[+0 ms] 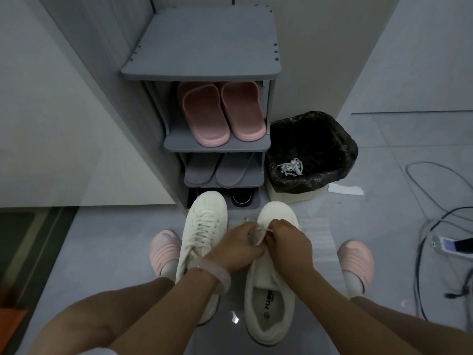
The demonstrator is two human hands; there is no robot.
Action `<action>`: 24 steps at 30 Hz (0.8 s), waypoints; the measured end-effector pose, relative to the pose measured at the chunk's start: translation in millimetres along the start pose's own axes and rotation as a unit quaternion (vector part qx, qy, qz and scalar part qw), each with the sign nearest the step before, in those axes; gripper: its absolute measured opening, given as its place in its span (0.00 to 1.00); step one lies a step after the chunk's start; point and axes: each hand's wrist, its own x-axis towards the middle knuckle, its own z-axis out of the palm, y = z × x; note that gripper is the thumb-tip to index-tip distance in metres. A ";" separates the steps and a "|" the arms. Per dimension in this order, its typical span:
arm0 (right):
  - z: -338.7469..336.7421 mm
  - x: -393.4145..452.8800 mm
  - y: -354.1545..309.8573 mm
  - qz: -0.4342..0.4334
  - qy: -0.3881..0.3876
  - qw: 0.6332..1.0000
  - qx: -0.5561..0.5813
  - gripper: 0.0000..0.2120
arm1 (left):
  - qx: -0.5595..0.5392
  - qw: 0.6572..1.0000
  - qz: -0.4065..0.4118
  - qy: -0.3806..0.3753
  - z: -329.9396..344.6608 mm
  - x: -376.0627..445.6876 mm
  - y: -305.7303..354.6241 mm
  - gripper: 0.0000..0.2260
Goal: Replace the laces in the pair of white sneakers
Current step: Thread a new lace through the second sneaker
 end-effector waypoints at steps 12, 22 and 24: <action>-68.6 3.7 34.4 -0.013 0.135 0.952 0.276 0.07 | 0.190 0.973 0.057 0.117 21.9 3.4 8.6 0.27; -67.3 -0.3 3.3 -0.063 -0.007 0.922 0.383 0.09 | 0.000 0.967 0.178 0.179 1.4 0.8 36.9 0.09; -74.4 0.7 1.7 -0.024 -0.012 0.882 0.471 0.08 | -0.067 0.967 0.173 0.175 -5.5 1.0 43.0 0.10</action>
